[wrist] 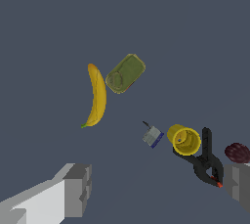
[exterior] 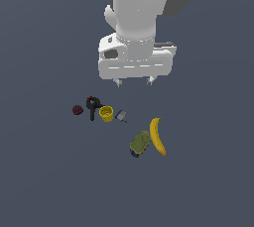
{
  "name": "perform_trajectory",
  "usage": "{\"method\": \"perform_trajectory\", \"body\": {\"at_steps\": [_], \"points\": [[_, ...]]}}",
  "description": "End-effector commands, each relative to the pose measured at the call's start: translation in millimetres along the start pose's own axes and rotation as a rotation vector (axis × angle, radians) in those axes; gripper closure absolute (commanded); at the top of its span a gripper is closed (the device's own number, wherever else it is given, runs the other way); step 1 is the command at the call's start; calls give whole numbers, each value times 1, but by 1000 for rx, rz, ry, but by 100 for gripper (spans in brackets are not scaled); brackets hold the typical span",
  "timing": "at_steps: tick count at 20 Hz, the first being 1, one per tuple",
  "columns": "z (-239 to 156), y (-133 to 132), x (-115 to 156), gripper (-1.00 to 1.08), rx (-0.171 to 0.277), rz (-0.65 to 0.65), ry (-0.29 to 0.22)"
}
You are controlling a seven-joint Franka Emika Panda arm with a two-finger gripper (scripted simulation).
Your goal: Pick up a designated object from a clutter of objects.
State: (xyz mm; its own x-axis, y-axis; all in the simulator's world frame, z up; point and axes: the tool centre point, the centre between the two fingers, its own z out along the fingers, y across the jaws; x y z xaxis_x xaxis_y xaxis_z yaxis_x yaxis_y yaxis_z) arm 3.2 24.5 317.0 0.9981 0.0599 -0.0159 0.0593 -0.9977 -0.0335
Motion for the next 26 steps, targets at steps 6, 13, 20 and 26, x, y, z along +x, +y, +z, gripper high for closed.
{"method": "perform_trajectory", "body": {"at_steps": [6, 13, 20, 26], "points": [[-3, -10, 2, -92, -3, -23, 7], [-8, -29, 6, -92, -10, -72, 22], [-6, -27, 6, -92, -10, -73, 21], [9, -22, 8, -92, -13, -114, 21]]}}
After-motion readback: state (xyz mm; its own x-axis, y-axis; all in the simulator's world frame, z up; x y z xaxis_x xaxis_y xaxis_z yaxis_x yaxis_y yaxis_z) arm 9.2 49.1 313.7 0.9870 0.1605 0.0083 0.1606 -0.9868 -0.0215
